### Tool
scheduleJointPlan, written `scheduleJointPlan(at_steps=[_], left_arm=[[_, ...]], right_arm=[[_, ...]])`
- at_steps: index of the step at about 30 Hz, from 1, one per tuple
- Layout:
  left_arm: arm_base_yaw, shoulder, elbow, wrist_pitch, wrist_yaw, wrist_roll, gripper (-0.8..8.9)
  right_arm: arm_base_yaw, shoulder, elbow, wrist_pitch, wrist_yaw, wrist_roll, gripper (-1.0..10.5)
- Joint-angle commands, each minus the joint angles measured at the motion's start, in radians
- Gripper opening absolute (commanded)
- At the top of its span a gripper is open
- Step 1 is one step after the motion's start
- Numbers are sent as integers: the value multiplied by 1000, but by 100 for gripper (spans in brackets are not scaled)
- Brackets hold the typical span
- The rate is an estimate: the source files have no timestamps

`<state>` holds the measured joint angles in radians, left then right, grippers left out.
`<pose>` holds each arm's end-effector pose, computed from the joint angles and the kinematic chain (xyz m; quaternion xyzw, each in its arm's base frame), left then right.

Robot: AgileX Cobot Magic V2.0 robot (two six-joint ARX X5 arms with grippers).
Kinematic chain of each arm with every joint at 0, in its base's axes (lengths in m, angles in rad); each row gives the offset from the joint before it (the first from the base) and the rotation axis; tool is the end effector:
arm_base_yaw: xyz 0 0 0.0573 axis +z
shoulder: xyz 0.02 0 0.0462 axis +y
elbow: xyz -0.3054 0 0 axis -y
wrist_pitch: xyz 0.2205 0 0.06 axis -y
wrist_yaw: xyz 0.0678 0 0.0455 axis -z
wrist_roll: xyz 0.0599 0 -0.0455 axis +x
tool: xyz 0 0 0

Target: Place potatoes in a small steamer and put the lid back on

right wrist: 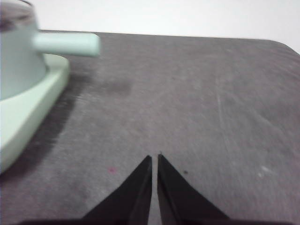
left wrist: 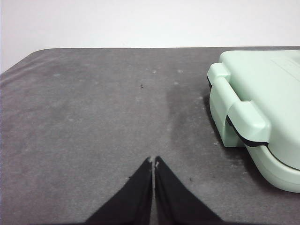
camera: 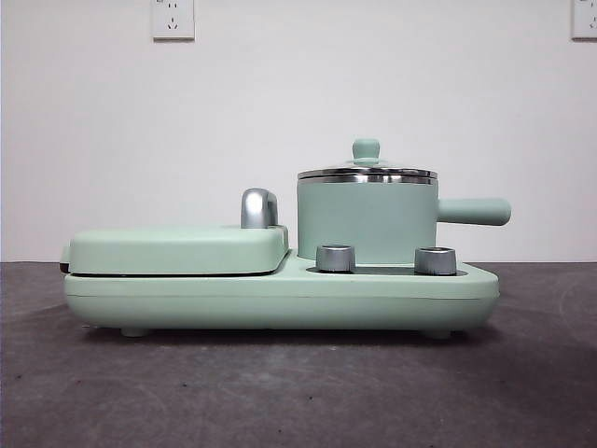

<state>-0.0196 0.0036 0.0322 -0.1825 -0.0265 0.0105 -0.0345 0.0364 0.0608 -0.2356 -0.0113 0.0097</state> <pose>0.0595 0.0004 0.1513 0.0070 0.0769 0.0030 0.9970 0.0586 -0.0013 0.1532 0.0072 0.1053 -0.0120 0.9943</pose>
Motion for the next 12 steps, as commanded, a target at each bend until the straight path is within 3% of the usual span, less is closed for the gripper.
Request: scheduleJointPlan(at_steps=[1, 12], left_arm=[[2, 0, -18, -5, 0, -3, 5], [2, 0, -18, -5, 0, -3, 5]], right_arm=[[-2, -20, -29, 11, 12, 44, 17], [0, -33, -50, 59, 12, 31, 17]])
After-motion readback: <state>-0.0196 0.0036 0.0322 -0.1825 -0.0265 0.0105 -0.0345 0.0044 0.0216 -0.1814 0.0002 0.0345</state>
